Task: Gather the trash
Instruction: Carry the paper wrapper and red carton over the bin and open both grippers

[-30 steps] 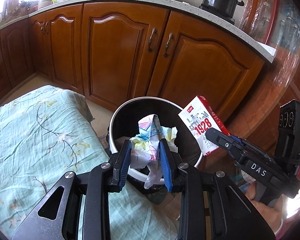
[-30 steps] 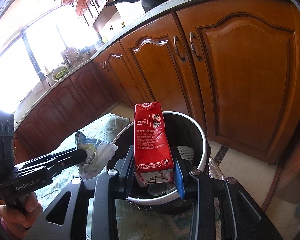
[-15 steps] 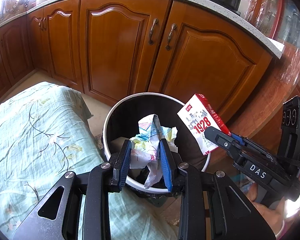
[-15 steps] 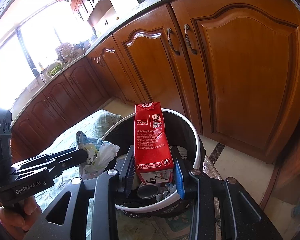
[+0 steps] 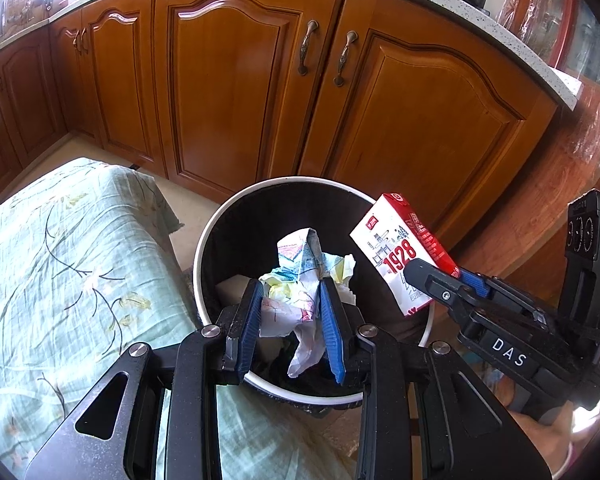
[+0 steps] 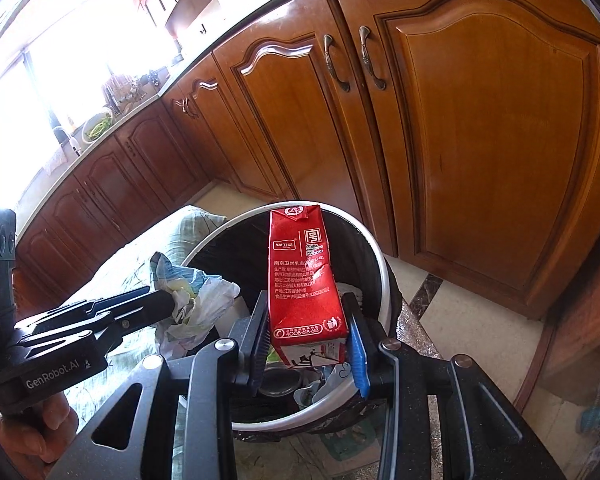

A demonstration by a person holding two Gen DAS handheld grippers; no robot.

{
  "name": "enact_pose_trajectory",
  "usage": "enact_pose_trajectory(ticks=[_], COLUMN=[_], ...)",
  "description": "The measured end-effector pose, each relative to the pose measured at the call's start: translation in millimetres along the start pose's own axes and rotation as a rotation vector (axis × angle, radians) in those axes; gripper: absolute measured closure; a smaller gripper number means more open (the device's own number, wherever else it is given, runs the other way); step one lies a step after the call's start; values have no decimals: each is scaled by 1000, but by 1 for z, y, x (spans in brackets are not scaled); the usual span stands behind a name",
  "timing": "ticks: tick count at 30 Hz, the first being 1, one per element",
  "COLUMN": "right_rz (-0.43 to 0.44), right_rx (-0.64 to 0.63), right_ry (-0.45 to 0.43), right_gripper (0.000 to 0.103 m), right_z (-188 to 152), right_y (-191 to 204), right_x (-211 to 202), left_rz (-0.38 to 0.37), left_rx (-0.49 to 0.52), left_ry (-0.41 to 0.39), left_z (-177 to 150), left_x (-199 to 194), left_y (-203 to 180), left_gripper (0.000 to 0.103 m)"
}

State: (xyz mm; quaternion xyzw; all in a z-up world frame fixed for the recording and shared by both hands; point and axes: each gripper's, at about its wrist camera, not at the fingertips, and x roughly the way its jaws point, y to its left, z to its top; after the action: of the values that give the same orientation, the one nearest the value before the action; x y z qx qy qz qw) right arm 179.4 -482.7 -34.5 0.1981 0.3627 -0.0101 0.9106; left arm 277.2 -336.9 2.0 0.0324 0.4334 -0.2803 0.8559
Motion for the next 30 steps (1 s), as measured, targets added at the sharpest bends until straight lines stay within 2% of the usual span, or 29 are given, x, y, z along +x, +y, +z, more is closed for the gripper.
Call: enact_pose_trajectory(ticks=[9, 12, 13, 17, 21, 25, 26, 30], right_rz=[-20, -10, -2, 12, 45, 83, 91, 114], right_rx=[-8, -4, 0, 30, 63, 106, 113, 129], right_ry=[16, 31, 31, 3, -49, -127, -143, -161], right_gripper=[69, 65, 65, 57, 41, 5, 2, 2], right_z=[3, 2, 2, -2, -11, -33, -40, -65], right_y=[2, 1, 1, -2, 0, 6, 10, 27], right_x=[5, 7, 7, -1, -22, -51, -57, -71], left_rz=[-2, 2, 1, 12, 1, 4, -2, 5], left_rx=[15, 14, 13, -11, -39, -86, -100, -150], left_ry=[5, 10, 11, 4, -32, -96, -110, -137], left_z=[5, 4, 3, 0, -5, -26, -34, -73], left_x=[6, 7, 7, -1, -20, -49, -57, -85], left_y=[-2, -2, -1, 7, 17, 33, 38, 58], left_gripper=[74, 70, 68, 47, 42, 29, 26, 23])
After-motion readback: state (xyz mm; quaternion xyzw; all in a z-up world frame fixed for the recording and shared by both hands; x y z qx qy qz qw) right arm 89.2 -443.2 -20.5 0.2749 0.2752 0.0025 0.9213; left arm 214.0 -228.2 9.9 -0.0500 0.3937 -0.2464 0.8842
